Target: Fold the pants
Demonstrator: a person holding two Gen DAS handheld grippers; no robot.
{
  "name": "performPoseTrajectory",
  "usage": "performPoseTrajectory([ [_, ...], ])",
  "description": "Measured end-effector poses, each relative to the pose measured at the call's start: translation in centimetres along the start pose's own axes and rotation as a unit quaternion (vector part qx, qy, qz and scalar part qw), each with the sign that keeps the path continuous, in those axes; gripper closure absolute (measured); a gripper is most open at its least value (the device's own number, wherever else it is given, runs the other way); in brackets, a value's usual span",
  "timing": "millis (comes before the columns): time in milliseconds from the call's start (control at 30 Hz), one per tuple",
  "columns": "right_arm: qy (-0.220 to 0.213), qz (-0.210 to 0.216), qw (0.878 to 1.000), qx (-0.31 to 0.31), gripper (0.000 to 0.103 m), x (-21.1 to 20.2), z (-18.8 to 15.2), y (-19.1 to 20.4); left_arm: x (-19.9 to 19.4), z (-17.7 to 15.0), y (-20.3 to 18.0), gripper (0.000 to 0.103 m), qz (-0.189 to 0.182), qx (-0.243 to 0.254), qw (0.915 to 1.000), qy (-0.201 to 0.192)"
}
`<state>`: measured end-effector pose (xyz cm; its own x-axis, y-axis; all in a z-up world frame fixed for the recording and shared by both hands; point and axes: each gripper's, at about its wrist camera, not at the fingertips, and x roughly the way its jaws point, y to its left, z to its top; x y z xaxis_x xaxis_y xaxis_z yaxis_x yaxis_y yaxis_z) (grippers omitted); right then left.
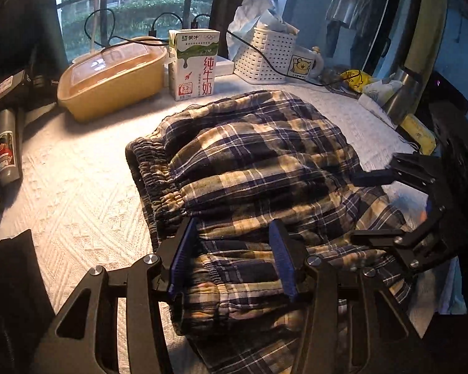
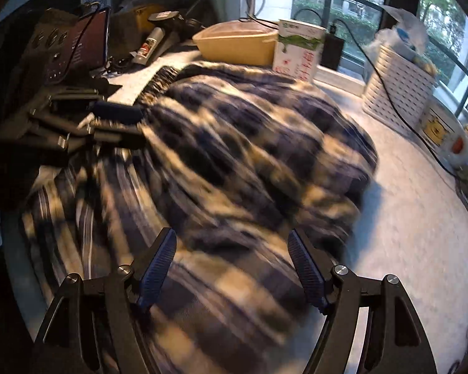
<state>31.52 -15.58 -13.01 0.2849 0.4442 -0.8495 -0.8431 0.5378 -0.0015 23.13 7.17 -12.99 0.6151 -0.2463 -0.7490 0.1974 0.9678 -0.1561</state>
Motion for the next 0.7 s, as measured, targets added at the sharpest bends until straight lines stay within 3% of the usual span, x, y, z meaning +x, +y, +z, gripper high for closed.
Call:
performPoseTrajectory([
  [233,0.003,-0.014,1.0,0.023,0.025,-2.6,-4.5,-1.5,-0.8,-0.3,-0.4,0.054,0.013,0.005,0.9999,0.001],
  [367,0.001,-0.023,0.999,0.04,0.025,-4.1,-6.5,-2.3,-2.4,-0.9,-1.0,0.054,0.061,0.018,0.998,-0.004],
  [433,-0.002,-0.032,0.998,0.045,0.025,-5.0,-7.0,-2.4,-3.4,-1.3,-1.1,0.054,0.065,0.022,0.9976,-0.01],
  [533,-0.017,-0.049,0.998,0.048,0.024,-6.8,-7.1,-2.3,-5.1,-1.9,-1.4,0.054,0.057,0.018,0.9979,-0.026],
  [700,-0.083,-0.022,0.995,0.045,0.024,-8.9,-5.1,-0.7,-5.8,-3.1,-3.1,0.054,0.013,0.007,0.9992,-0.036],
])
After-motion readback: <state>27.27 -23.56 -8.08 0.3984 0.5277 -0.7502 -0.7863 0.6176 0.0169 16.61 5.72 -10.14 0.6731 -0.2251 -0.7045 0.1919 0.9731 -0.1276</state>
